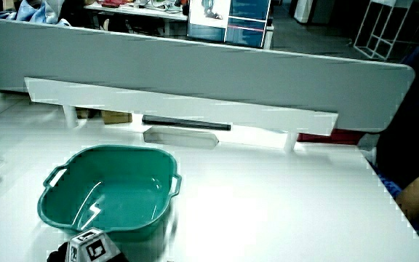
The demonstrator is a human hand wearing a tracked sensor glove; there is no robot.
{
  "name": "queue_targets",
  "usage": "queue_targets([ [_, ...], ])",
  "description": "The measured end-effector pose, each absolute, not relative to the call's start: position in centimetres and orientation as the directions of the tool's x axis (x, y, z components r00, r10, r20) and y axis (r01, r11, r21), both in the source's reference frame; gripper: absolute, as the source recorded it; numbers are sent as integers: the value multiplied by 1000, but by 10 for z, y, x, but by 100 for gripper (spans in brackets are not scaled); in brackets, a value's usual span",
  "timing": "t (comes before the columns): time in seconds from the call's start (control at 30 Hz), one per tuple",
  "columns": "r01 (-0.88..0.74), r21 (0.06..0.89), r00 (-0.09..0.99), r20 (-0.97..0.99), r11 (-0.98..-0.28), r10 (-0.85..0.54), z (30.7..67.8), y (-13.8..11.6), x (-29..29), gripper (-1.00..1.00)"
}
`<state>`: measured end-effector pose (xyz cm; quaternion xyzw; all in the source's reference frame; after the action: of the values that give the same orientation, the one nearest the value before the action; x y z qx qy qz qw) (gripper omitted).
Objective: Pick red block
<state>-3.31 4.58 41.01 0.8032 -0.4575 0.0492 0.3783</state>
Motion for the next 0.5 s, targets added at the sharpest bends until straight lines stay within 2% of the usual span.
queue_targets([
  [0.07,-773,569,574,435,-282,-694,413,46,-34,0],
  [0.13,-771,564,580,428,-297,-693,411,45,-34,0],
  [0.5,-805,494,560,451,-329,-695,408,42,-33,25],
])
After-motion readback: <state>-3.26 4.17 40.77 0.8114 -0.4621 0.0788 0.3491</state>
